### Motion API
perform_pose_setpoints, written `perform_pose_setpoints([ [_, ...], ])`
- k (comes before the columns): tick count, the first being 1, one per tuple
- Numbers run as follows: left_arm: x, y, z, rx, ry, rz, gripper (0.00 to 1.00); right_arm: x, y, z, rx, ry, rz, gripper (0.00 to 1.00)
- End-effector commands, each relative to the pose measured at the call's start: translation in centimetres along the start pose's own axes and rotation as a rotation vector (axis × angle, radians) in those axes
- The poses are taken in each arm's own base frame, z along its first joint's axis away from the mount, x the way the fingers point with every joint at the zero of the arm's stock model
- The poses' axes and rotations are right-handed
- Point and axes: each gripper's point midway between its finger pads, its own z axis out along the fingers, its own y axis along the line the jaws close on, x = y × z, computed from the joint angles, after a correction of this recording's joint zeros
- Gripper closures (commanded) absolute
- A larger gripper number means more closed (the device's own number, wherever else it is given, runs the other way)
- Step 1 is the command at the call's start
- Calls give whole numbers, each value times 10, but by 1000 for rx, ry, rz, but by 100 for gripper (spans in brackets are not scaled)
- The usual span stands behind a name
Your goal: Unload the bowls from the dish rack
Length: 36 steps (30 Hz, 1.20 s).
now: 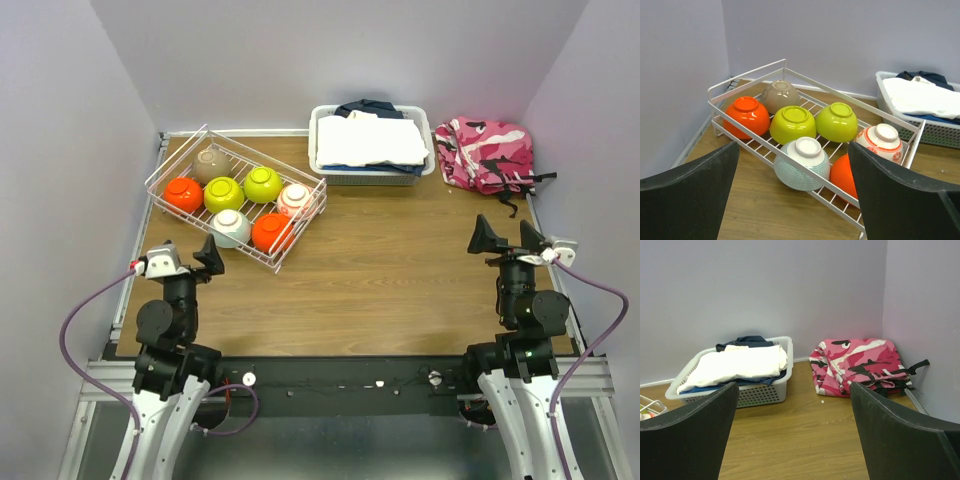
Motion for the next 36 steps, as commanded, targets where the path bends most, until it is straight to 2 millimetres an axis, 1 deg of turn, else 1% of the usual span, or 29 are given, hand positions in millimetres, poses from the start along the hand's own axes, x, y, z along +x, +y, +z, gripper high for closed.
perform_pose_setpoints([
  [1,3,-3,6,-1,44,3,1,-6,3,-3,-21,-10,-14,0],
  [3,3,-4,8,-1,66,-6,1,-4,1,-3,-10,-7,-16,0],
  [5,11,-7,13,-5,114,-7,1,-4,1,-3,-8,-7,-10,0],
  [6,8,-8,14,-6,121,-9,1,-4,2,-3,-15,-6,-9,0],
  [7,16,-9,19,-11,162,6,1,-3,3,-3,-21,-4,-10,0],
  [8,18,-9,22,-14,181,11,1,-2,4,-3,-27,-2,-12,0],
  [9,13,-10,24,-20,192,13,1,-2,5,-3,-33,-1,-10,0],
  [10,23,-11,30,-27,241,31,1,-1,6,-4,-36,2,-11,0],
  [11,24,-11,34,-34,263,38,1,0,8,-4,-43,6,-11,0],
  [12,18,-12,37,-41,275,50,1,3,9,-4,-50,13,-13,0],
  [13,30,-13,44,-47,336,79,1,2,10,-4,-53,12,-11,0],
  [14,31,-13,48,-52,360,95,1,3,11,-4,-58,17,-12,0],
  [15,24,-15,52,-55,378,108,1,4,12,-4,-65,20,-12,0],
  [16,36,-15,59,-61,444,144,1,4,13,-4,-67,21,-12,0],
  [17,38,-16,62,-62,474,161,1,4,13,-5,-70,22,-11,0],
  [18,29,-19,66,-54,496,175,1,5,14,-5,-72,25,-10,0],
  [19,41,-20,71,-55,562,207,1,5,14,-5,-74,25,-11,0],
  [20,42,-21,74,-57,591,220,1,6,15,-4,-77,27,-10,0],
  [21,35,-23,76,-51,617,233,1,6,14,-5,-72,27,-10,0],
  [22,47,-24,81,-53,678,261,1,6,15,-5,-73,27,-9,0],
  [24,46,-26,84,-50,731,281,1,7,15,-5,-72,27,-7,0],
  [25,56,-28,87,-47,778,296,1,6,15,-5,-72,24,-6,0],
  [27,60,-34,89,-30,820,303,1,8,15,-6,-74,29,-5,0],
  [29,72,-37,91,-22,873,325,1,7,16,-6,-76,24,-2,0],
  [30,74,-38,90,-23,896,339,1,8,16,-6,-77,27,-3,0],
  [31,86,-42,91,-13,936,362,1,8,16,-7,-77,25,-1,0],
  [33,91,-46,91,-12,966,393,1,8,17,-7,-82,25,-1,0],
  [34,101,-46,88,-13,1007,439,1,8,17,-7,-80,25,1,0],
  [36,106,-46,89,-30,1031,489,1,8,17,-7,-82,25,0,0],
])
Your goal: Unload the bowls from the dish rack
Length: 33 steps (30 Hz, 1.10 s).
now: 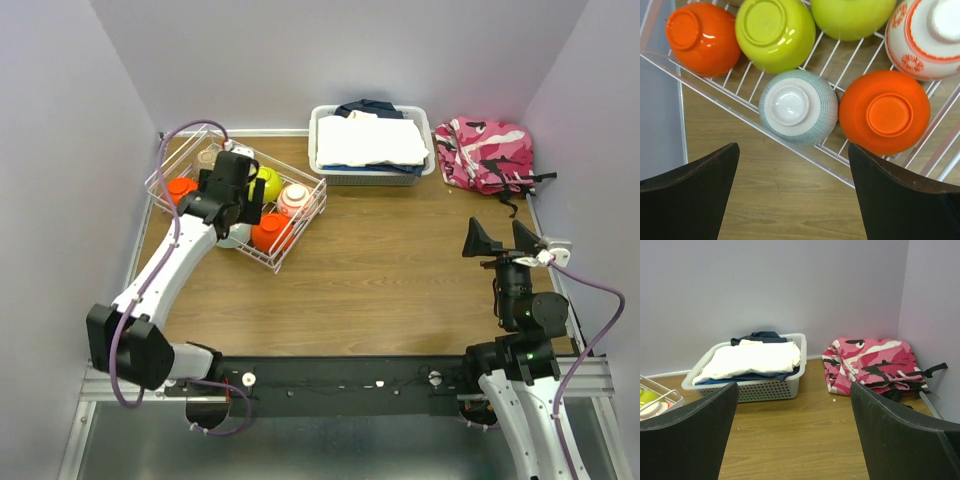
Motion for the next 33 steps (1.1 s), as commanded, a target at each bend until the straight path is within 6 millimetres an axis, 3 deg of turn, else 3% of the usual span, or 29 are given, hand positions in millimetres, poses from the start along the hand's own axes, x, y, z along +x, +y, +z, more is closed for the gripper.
perform_pose_setpoints([
  [1,26,0,10,-93,162,161,1,7,1,-3,-6,16,-10,0],
  [16,52,-15,52,-197,338,447,1,10,2,-4,-12,17,-7,0],
  [33,55,-31,81,-141,285,570,1,14,3,-3,-15,26,-4,0],
])
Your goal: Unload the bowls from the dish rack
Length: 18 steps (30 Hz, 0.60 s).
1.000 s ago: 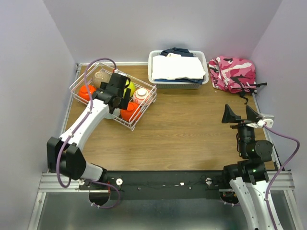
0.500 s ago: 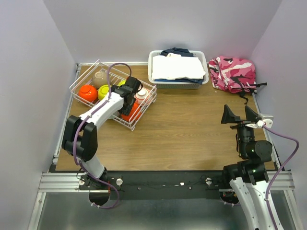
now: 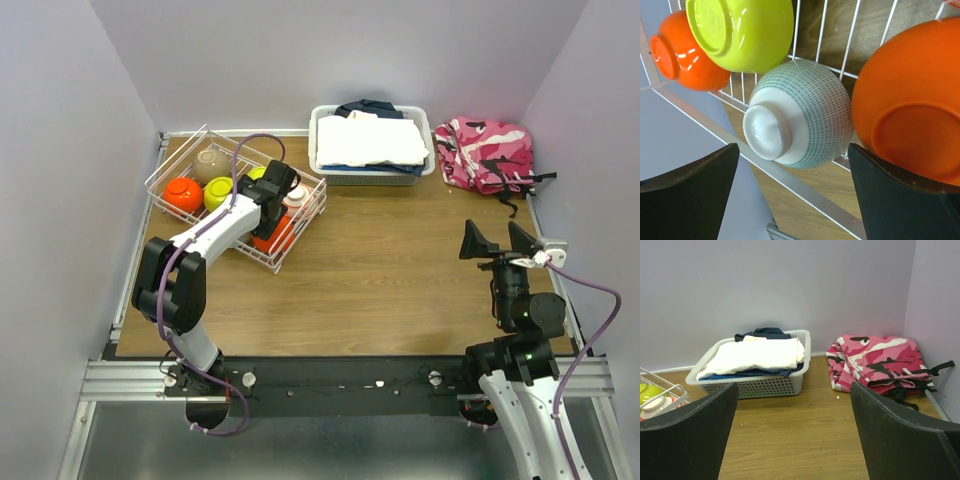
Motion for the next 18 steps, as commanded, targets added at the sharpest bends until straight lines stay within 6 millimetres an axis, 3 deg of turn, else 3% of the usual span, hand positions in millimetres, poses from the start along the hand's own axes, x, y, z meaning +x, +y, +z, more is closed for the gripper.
perform_pose_setpoints([
  [1,-4,-9,10,-8,-25,58,1,8,0,-1,1,18,-8,0],
  [14,14,-31,34,-10,32,120,1,14,0,0,-3,41,-22,0],
  [18,15,-23,35,-69,48,112,1,16,0,0,-4,47,-23,0],
])
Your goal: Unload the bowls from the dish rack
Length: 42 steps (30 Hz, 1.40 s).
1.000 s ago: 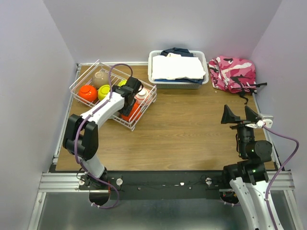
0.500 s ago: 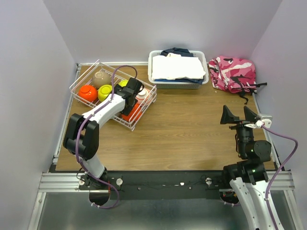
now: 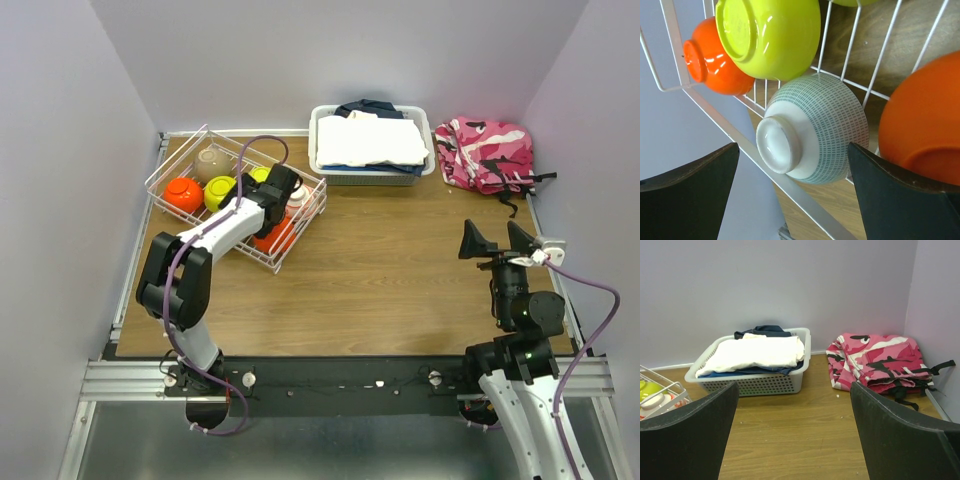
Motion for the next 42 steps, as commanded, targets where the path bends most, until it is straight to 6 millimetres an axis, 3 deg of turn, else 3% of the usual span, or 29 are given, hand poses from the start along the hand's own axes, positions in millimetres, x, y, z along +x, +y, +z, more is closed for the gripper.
perform_pose_setpoints([
  [1,14,-31,15,35,52,54,1,12,-1,0,1,36,-17,0],
  [9,-1,-5,5,-54,2,-69,1,13,0,1,-2,36,-17,0],
  [16,-16,7,-18,-10,-38,-216,1,14,0,1,-2,38,-17,0],
  [22,-27,17,-43,21,-67,-457,1,14,1,1,-6,43,-16,0],
  [28,-35,26,-56,11,-56,-619,1,13,1,0,-5,38,-12,0],
  [37,-49,33,-48,-32,-24,-687,1,11,2,-2,-12,33,-6,0],
  [42,-44,39,-44,-56,14,-727,1,11,4,-2,-21,37,-4,0],
])
